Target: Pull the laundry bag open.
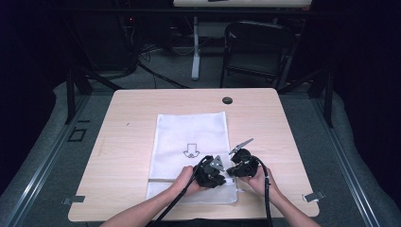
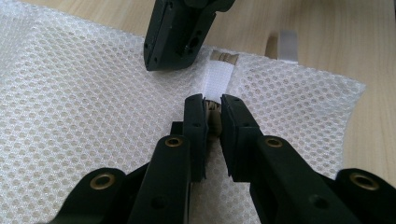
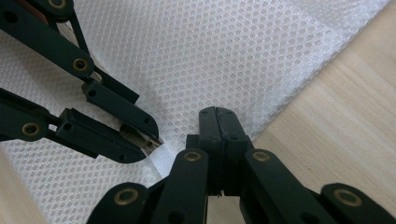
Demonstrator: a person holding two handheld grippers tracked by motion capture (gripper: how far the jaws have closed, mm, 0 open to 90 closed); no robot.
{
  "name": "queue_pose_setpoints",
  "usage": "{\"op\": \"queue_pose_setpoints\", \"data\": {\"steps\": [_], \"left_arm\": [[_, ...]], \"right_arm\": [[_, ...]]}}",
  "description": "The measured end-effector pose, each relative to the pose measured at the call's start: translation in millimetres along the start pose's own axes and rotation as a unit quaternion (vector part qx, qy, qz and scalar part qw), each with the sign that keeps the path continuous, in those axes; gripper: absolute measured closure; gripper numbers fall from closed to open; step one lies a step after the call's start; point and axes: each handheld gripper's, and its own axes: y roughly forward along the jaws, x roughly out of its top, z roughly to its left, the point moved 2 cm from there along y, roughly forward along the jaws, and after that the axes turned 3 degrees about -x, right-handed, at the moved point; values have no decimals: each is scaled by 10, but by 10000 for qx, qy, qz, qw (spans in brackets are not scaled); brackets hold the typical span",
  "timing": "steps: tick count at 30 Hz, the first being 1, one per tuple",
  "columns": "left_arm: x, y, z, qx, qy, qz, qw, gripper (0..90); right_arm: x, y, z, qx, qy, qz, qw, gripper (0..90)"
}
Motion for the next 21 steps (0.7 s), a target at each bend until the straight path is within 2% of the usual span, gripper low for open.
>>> {"op": "queue_pose_setpoints", "data": {"steps": [4,8,11,12,14,15,18,21], "left_arm": [[-3,0,1,-11,-66,-29,10000,815],[-5,-5,15,-20,-134,-22,9999,806],[-4,-6,25,-50,-179,-38,9998,802],[-6,-5,33,-111,-199,-70,9997,806],[-6,-12,41,-143,-212,-96,9996,813],[-7,-18,44,-150,-226,-99,9996,815],[-10,-19,43,-137,-245,-119,9995,818],[-7,-28,37,-83,-231,-55,9997,820]], "right_arm": [[0,-24,12,16,42,-28,10000,894],[-27,-128,58,170,72,-26,9998,900],[-62,-101,94,254,41,201,9995,900],[-63,-76,113,309,198,144,9992,900],[-63,-51,112,367,282,98,9989,900],[-69,-45,92,300,204,154,9992,900],[-65,-39,110,304,231,140,9992,900],[-66,-38,119,186,78,175,9996,900]]}}
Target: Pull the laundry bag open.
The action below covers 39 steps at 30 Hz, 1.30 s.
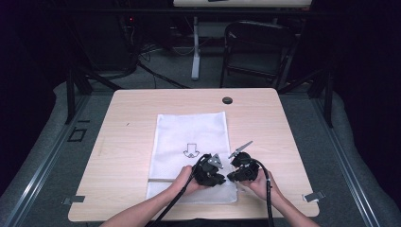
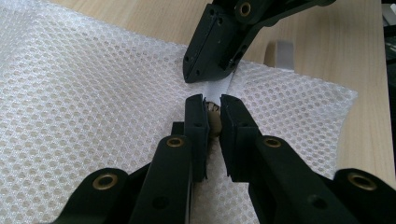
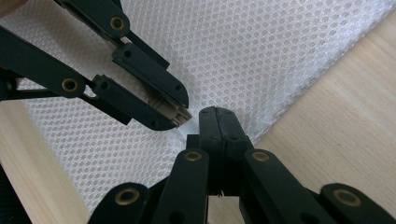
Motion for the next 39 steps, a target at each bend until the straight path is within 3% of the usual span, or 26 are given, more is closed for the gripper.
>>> {"op": "queue_pose_setpoints", "data": {"steps": [6,12,15,22,24,29,30,33,39], "left_arm": [[-10,-5,-1,-71,-18,-5,10000,822],[-6,-10,-10,-7,10,48,10000,823],[-15,-16,2,-76,-13,24,10000,824],[-21,-29,-7,-75,38,68,9999,824],[-51,-75,10,-12,85,125,9999,825],[-192,-220,97,20,-153,109,9998,823],[-199,-229,99,44,-138,105,9998,822],[-194,-219,88,46,-116,100,9999,822],[-199,-251,77,98,-102,181,9997,822]], "right_arm": [[-4,3,5,-28,-15,-15,10000,900],[-13,2,5,-30,-46,-39,10000,900],[-17,6,2,64,23,-97,9999,900],[-25,-11,-10,-19,-130,22,9999,900],[-34,-3,3,-61,-84,-65,9999,900],[-33,-1,1,-49,-64,-86,9999,900],[-23,-13,-13,-37,-167,25,9999,900],[-20,-14,-12,-38,-183,40,9998,900],[-20,-4,13,10,-77,-52,10000,900]]}}
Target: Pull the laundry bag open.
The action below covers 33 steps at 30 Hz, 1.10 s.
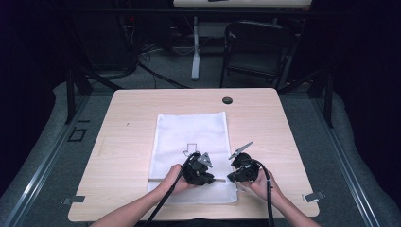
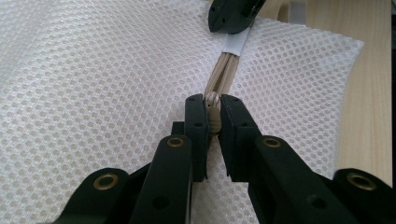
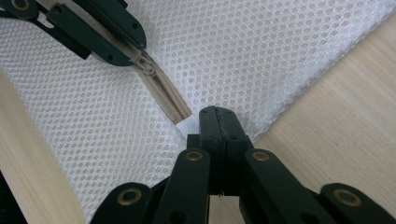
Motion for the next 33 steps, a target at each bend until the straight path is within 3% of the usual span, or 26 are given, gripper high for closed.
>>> {"op": "queue_pose_setpoints", "data": {"steps": [2,17,33], "left_arm": [[-9,-11,0,0,0,2,10000,822],[-92,-95,8,88,34,27,10000,822],[-107,-100,-7,111,71,14,9999,822]], "right_arm": [[4,-6,-9,-33,-99,64,9999,900],[12,-10,-20,-24,-153,133,9998,900],[4,-4,-14,-48,-179,59,9998,900]]}}
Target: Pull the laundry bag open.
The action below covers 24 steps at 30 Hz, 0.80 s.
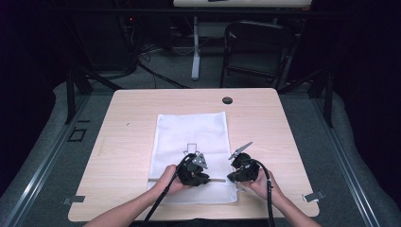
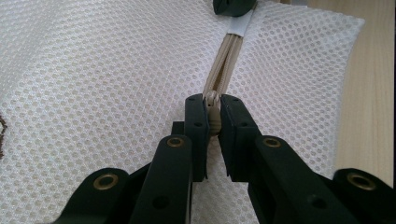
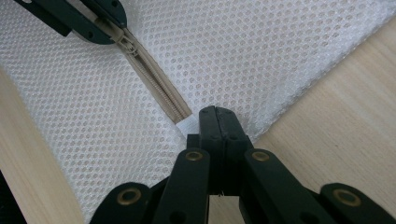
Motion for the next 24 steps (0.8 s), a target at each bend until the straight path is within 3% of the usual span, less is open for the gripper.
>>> {"op": "queue_pose_setpoints", "data": {"steps": [12,24], "left_arm": [[-108,-80,31,63,-50,33,10000,823],[-103,-82,26,56,12,56,10000,823]], "right_arm": [[0,2,-2,-32,-40,-1,10000,900],[-2,0,-5,-29,-58,6,10000,900]]}}
